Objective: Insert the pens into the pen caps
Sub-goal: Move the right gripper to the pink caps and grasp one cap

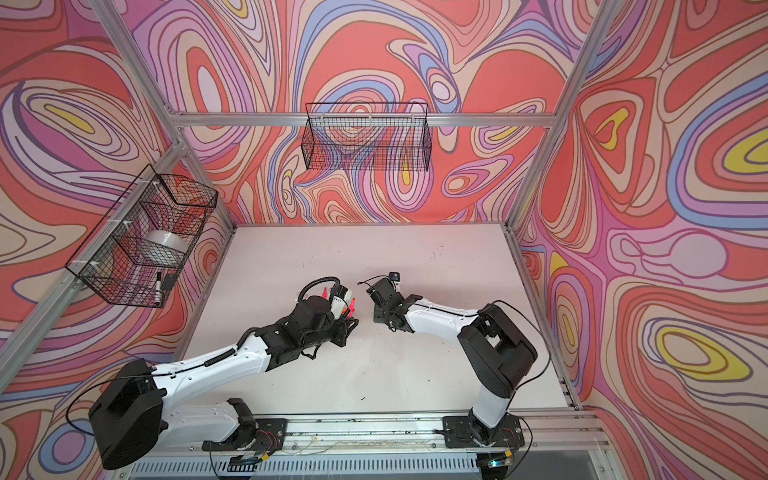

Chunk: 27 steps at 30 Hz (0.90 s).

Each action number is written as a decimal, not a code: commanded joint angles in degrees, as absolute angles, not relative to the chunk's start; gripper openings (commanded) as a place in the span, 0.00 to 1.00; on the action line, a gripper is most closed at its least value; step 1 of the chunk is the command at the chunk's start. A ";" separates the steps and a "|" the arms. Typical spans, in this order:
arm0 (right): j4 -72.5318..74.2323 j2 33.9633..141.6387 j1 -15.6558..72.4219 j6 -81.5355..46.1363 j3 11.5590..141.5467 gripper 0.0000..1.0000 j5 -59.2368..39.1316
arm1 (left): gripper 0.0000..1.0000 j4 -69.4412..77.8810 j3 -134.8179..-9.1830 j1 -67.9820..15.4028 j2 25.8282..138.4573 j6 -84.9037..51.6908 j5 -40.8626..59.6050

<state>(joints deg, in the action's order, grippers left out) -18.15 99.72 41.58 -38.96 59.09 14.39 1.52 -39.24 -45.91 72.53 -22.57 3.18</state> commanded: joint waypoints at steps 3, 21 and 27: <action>-19.88 104.99 41.31 -36.89 63.17 0.52 13.77 | 0.00 1.15 -40.96 -45.87 71.54 -21.94 2.30; -24.00 110.36 40.96 -36.63 67.85 0.34 18.19 | 0.00 0.80 -40.79 -45.88 70.81 -21.55 2.28; -24.26 111.61 40.95 -36.46 68.71 0.28 17.56 | 0.00 -0.68 -40.17 -45.83 69.13 -23.29 -3.92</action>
<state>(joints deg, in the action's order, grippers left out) -23.59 109.82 41.21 -36.67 67.53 16.82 1.37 -39.38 -45.91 70.76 -22.61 -0.08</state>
